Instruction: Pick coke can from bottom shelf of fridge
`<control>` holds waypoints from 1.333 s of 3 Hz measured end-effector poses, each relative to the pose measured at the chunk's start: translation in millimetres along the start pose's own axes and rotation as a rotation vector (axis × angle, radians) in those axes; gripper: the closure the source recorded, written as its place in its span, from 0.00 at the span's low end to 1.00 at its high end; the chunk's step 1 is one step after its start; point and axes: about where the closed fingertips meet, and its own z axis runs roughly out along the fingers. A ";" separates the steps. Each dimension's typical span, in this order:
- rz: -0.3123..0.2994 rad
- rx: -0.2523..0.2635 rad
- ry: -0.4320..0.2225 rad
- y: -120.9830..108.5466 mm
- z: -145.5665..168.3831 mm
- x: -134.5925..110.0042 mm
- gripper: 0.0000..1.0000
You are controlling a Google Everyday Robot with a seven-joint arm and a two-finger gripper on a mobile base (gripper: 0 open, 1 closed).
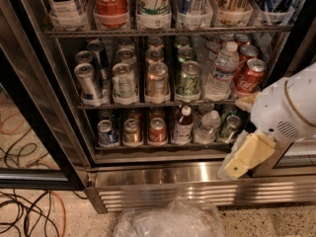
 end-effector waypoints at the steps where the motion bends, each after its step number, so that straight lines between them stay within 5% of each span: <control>1: 0.030 -0.023 -0.076 14.8 21.8 0.1 0.00; 2: 0.107 -0.005 -0.147 24.1 44.3 2.7 0.00; 4: 0.115 0.030 -0.148 22.3 52.9 2.4 0.00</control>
Offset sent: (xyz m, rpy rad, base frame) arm -0.0150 0.0342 -0.0721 0.2631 -0.0078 -0.1688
